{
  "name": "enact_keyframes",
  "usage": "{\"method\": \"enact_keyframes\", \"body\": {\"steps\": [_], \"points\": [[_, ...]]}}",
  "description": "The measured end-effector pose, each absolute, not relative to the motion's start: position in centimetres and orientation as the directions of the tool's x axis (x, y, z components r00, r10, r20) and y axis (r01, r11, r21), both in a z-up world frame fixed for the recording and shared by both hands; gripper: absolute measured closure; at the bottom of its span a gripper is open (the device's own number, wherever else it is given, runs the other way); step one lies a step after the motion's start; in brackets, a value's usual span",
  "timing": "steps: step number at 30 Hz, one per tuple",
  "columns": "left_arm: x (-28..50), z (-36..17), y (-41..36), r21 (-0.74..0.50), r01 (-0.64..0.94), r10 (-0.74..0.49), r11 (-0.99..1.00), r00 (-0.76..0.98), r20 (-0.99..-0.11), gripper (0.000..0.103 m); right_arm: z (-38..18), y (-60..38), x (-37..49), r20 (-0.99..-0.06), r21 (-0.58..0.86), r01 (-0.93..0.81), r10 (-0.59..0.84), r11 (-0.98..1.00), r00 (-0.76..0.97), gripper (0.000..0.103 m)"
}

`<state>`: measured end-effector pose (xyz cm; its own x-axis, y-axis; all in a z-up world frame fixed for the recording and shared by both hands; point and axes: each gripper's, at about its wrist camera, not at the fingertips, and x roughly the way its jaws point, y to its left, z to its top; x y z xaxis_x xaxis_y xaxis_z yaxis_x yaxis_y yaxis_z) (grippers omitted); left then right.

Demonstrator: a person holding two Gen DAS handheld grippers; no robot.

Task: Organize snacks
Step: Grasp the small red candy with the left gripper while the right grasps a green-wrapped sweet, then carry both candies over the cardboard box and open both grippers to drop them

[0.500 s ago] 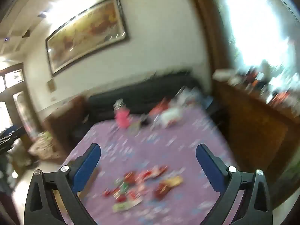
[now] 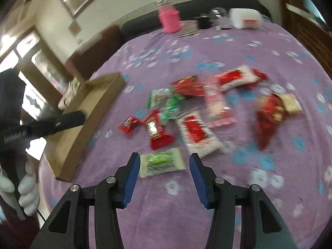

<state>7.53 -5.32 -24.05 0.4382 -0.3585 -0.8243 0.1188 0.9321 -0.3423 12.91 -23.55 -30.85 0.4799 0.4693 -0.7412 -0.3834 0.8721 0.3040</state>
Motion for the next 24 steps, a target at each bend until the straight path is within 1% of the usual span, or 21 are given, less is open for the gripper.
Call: {"method": "enact_keyframes", "body": {"steps": [3,7,8,9,10,11,13,14,15,16,17,22,24], "points": [[10.1,-26.4,-4.6,-0.25,0.165,-0.297,0.954,0.416,-0.859,0.054,-32.4,-21.3,12.8,-0.765,0.239,-0.399,0.425,0.885,0.484,0.05],[13.5,-27.7,-5.7,-0.198,0.165,-0.252,0.966,0.448,-0.858,0.054,-32.5,-21.0,12.2,-0.773,0.174,-0.405,0.379,0.898,0.508,0.05],[13.8,-28.2,-6.0,-0.166,0.179,-0.232,0.97,0.456,-0.86,0.054,-32.5,-21.0,12.1,-0.773,0.166,-0.408,0.375,0.898,0.512,0.05],[14.1,-28.5,-6.2,-0.144,0.182,-0.215,0.973,0.469,-0.857,0.054,-32.4,-21.1,12.0,-0.773,0.161,-0.407,0.372,0.899,0.514,0.057],[14.3,-28.8,-6.2,-0.122,0.192,-0.2,0.974,0.464,-0.863,0.054,-32.4,-21.2,11.9,-0.773,0.159,-0.409,0.371,0.899,0.515,0.061],[14.5,-29.0,-6.2,-0.11,0.197,-0.192,0.974,0.462,-0.866,0.054,-32.5,-21.3,11.9,-0.772,0.163,-0.41,0.375,0.897,0.514,0.062],[15.0,-29.6,-6.2,-0.106,0.197,-0.186,0.975,0.453,-0.872,0.054,-32.5,-21.6,12.0,-0.773,0.16,-0.407,0.371,0.899,0.515,0.072],[15.3,-29.8,-6.3,-0.1,0.193,-0.179,0.976,0.454,-0.873,0.054,-32.4,-21.9,12.0,-0.769,0.177,-0.408,0.385,0.896,0.51,0.072],[15.3,-29.7,-6.4,-0.086,0.196,-0.171,0.977,0.47,-0.866,0.058,-32.4,-22.1,12.0,-0.766,0.195,-0.406,0.398,0.893,0.506,0.072],[15.4,-29.7,-6.6,-0.083,0.196,-0.168,0.977,0.472,-0.865,0.066,-32.4,-22.4,11.9,-0.761,0.21,-0.405,0.409,0.89,0.504,0.073],[15.3,-29.7,-6.7,-0.068,0.19,-0.153,0.979,0.481,-0.863,0.083,-32.3,-22.5,11.9,-0.757,0.213,-0.404,0.412,0.89,0.507,0.073],[14.8,-29.8,-6.6,-0.101,0.166,-0.173,0.981,0.512,-0.841,0.085,-31.3,-23.3,11.2,-0.734,0.24,-0.403,0.437,0.883,0.52,0.073],[14.2,-29.3,-6.4,-0.135,0.158,-0.199,0.978,0.523,-0.828,0.085,-30.8,-23.5,10.8,-0.727,0.241,-0.405,0.44,0.882,0.526,0.073]]}}
